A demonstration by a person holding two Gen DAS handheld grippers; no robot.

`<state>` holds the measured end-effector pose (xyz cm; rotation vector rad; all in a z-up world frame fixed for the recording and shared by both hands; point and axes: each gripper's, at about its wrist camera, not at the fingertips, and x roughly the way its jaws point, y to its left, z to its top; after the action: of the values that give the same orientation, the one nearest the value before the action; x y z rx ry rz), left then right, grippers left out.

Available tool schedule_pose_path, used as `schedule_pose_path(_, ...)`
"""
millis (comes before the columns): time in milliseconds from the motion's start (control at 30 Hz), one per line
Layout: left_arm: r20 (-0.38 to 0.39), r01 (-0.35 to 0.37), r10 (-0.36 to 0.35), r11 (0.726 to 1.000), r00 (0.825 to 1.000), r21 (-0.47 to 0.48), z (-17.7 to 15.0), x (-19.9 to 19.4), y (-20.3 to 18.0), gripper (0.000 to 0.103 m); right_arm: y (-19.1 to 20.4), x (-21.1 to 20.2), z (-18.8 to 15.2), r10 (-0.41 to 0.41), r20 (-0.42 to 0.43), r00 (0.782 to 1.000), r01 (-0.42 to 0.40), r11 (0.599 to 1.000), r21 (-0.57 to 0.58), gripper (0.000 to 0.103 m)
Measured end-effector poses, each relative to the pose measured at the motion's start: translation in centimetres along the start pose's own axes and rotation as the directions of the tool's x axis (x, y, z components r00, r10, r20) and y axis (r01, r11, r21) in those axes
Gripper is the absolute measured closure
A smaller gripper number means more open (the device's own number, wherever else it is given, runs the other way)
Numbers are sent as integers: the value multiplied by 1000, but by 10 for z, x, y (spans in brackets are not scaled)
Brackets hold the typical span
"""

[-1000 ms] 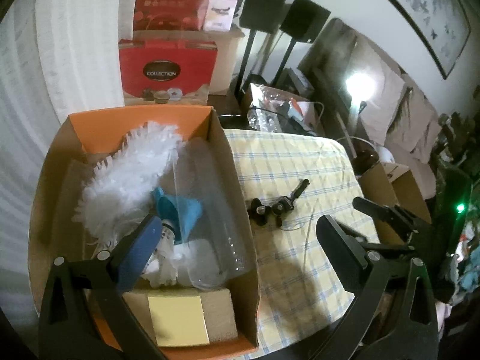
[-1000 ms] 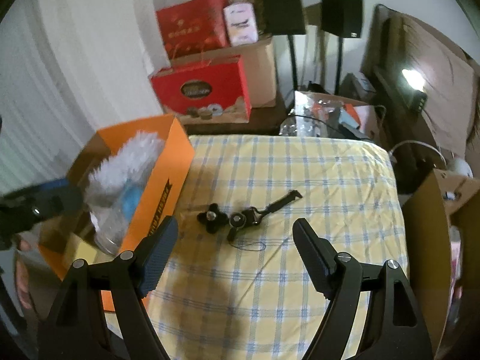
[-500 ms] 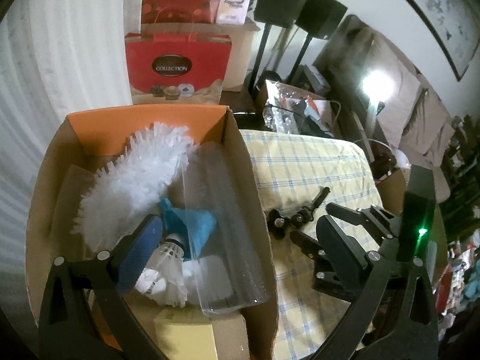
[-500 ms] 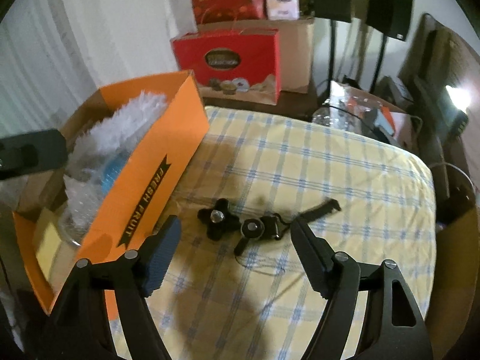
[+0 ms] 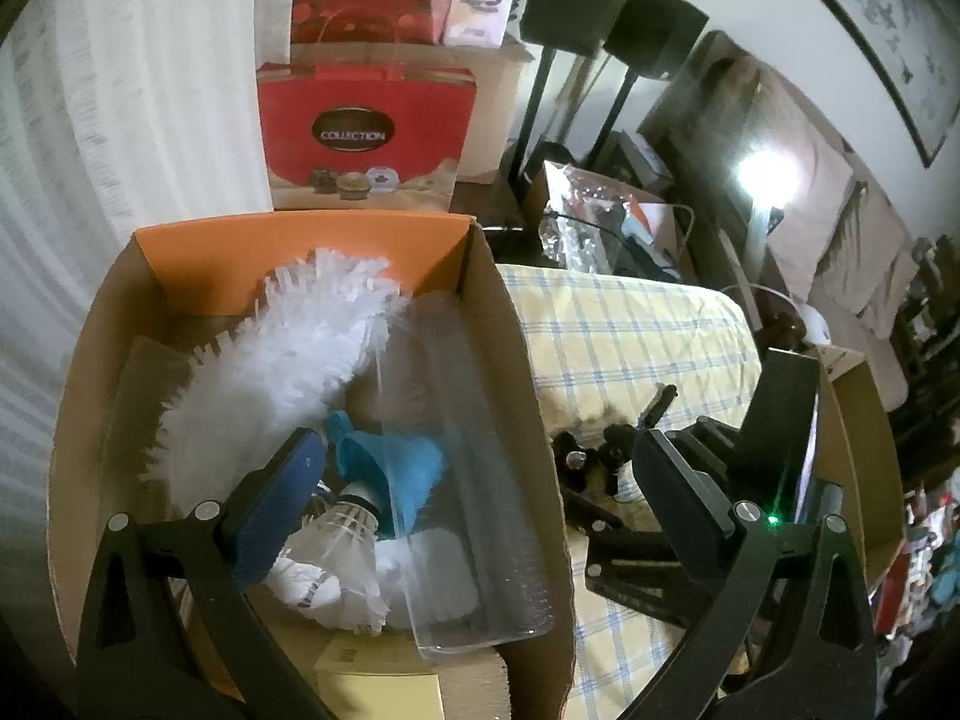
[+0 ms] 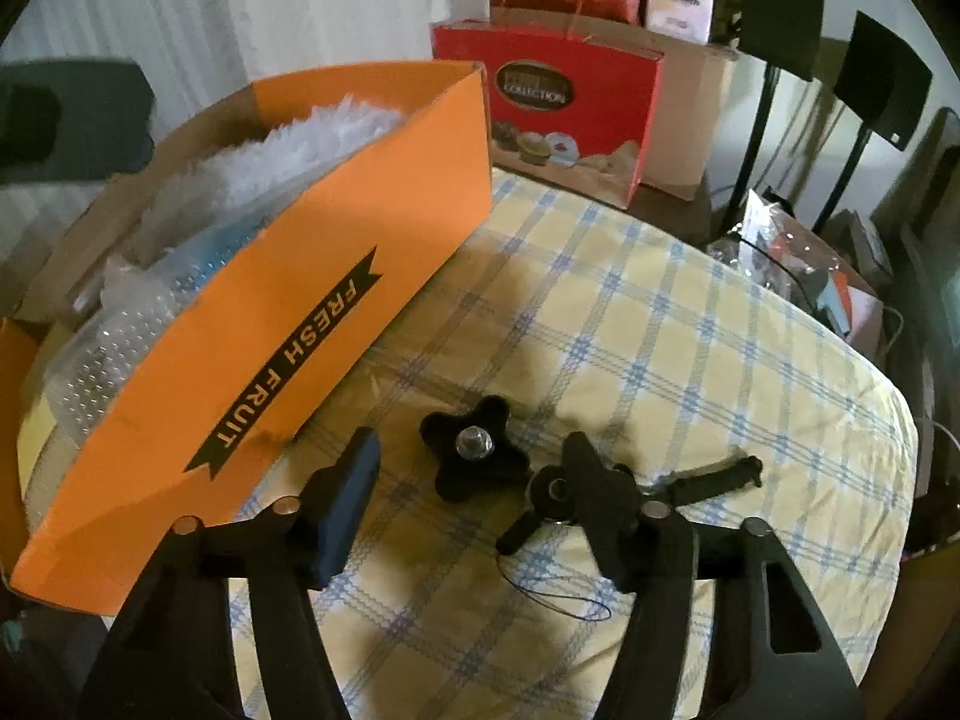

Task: Organize objects
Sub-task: 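Move the right tool to the black star knob and grasp it, then lift the black star knob off the table with the right tool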

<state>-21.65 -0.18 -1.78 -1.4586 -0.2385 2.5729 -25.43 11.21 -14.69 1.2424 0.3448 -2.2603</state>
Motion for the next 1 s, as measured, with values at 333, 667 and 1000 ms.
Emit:
schedule_pose_path(333,-23,8,-8,1000,1000,-17,-4,3,6,1,0,15,2,15,-20,1000,-16,999,-40,59)
schedule_pose_path(667,-22,20,-21,1000,1000,-19,-5,0,4,1,0,8,-3,30,11,999,-30,1000,-9,64)
schedule_pose_path(1000,-32,54,-52,997,998,56,-8,-7,-33,1,-36,-50,-12,23,101,995,-40,985,169,64)
